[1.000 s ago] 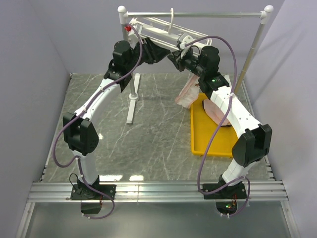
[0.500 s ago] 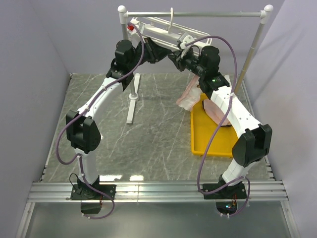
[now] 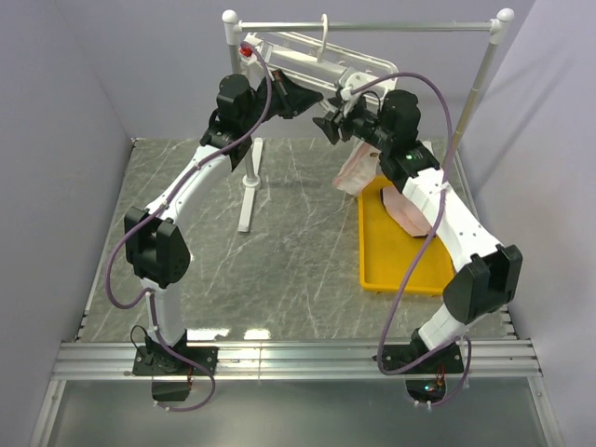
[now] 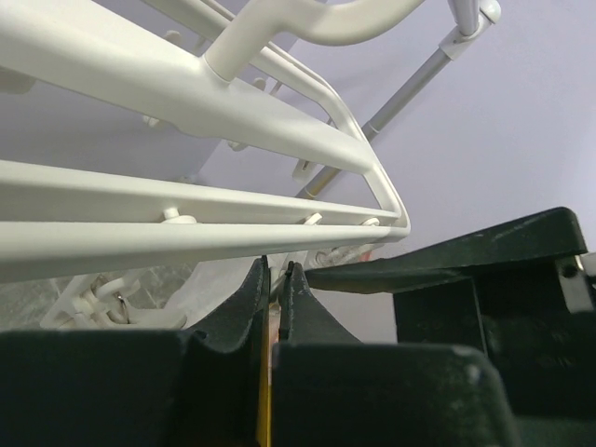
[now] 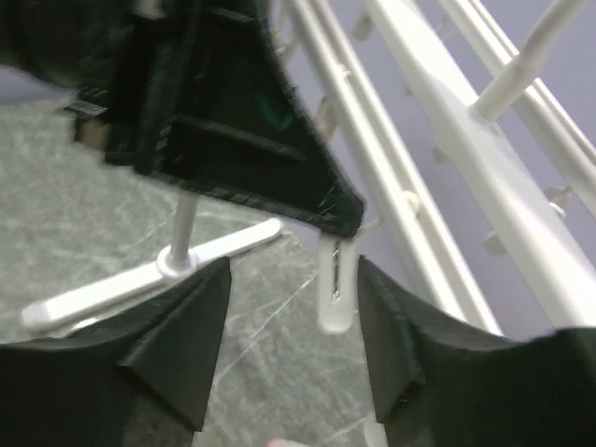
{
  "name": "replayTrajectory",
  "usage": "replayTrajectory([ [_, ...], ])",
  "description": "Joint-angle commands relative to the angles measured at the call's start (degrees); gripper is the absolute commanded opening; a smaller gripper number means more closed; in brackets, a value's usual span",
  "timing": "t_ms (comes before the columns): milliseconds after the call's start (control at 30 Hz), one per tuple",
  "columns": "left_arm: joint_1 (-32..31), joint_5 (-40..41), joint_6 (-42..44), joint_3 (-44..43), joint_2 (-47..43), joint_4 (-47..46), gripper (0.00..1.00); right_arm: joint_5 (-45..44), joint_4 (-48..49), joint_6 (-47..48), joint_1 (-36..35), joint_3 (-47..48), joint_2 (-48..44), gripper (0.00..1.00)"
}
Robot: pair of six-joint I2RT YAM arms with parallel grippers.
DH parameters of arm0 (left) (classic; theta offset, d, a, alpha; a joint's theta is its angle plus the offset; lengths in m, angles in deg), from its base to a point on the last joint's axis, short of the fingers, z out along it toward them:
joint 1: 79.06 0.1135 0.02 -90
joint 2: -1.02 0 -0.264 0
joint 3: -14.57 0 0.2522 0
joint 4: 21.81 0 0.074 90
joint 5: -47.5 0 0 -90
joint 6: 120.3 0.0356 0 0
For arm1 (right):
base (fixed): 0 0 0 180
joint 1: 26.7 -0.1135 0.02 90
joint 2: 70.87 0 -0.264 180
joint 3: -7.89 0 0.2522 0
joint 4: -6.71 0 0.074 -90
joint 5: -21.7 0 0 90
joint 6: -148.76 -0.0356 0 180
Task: Clip the underwear to the hanger
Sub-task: Open the clamp at the hanger, then clamp the underwear onto the hanger.
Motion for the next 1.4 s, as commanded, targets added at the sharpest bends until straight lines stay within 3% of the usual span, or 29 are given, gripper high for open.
replayTrajectory([
  [0, -0.3, 0.6, 0.6, -2.3, 0.7, 0.6, 0.00, 3.6, -3.4, 2.7, 0.4, -1.5, -5.7, 0.65],
  [33, -0.3, 0.5, 0.7, -2.4, 0.7, 0.7, 0.00, 4.3, -5.9, 5.0, 0.5, -2.1, -7.1, 0.69],
  [167, -0.3, 0.8, 1.1, -2.6, 0.7, 1.0, 0.00, 10.5, -14.6, 13.1, 1.6, -4.1, -10.2, 0.71],
  [333, -0.2, 0.5, 1.8, -2.2, 0.2, 1.2, 0.00, 14.4, -38.1, 37.3, 2.7, -1.1, -10.5, 0.69],
  [533, -0.1, 0.2, 2.2, -1.8, -0.3, 0.9, 0.00, 9.2, -66.1, 56.0, 1.5, 15.7, 0.2, 0.65],
  [633, -0.2, 0.2, 2.3, -1.7, -0.3, 0.8, 0.00, 5.9, -72.7, 61.1, 1.4, 22.0, 5.1, 0.64],
  [800, -0.2, 0.1, 2.4, -1.8, -0.4, 1.0, 0.00, 0.5, -76.6, 68.3, -1.1, 21.6, 7.1, 0.64],
  [1033, -0.2, -0.3, 2.3, -1.5, -0.6, 0.7, 0.00, -5.1, -67.6, 68.3, -3.6, 14.4, 6.2, 0.65],
  [1367, -0.2, 0.6, 2.8, -1.1, -1.0, 0.5, 0.00, -15.3, -65.0, 71.0, -5.0, 12.8, 8.2, 0.66],
])
